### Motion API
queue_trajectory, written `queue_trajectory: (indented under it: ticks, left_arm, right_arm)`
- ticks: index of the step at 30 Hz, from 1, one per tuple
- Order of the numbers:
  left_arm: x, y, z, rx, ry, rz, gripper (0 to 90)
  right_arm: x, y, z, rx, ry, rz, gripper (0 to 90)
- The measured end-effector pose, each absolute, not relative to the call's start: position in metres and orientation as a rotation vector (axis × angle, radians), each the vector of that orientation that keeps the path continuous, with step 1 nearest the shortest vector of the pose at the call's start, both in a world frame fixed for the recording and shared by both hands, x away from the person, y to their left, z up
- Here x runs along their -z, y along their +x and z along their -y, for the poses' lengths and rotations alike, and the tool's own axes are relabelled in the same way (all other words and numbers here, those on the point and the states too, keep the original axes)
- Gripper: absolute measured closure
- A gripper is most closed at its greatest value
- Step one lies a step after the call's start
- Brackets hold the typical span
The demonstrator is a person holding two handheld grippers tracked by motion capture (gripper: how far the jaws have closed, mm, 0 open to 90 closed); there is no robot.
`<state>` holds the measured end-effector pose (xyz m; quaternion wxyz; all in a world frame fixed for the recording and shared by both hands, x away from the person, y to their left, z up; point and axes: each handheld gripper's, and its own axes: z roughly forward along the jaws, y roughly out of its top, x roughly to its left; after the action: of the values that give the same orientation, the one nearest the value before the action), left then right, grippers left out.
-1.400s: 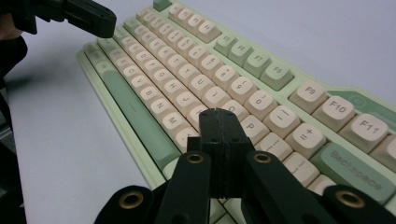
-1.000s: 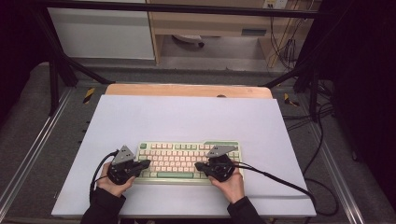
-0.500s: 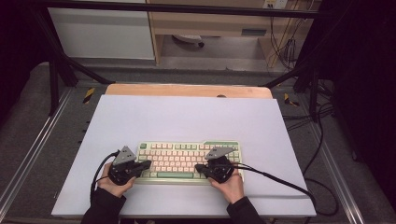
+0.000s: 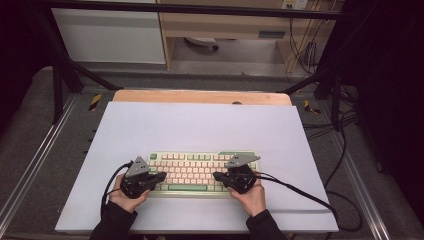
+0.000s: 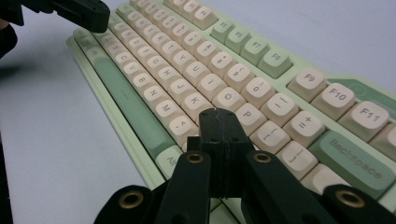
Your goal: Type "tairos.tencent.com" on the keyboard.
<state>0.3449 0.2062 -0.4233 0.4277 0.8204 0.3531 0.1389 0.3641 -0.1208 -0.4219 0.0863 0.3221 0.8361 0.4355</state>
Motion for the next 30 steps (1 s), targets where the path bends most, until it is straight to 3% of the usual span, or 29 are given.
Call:
queue_trajectory:
  ticks: [30]
  left_arm:
    - [0.433, 0.346, -0.177, -0.330, 2.099, -0.835, 90.0]
  right_arm:
    - [0.418, 0.365, 0.127, -1.315, 0.972, -2.470, 90.0]
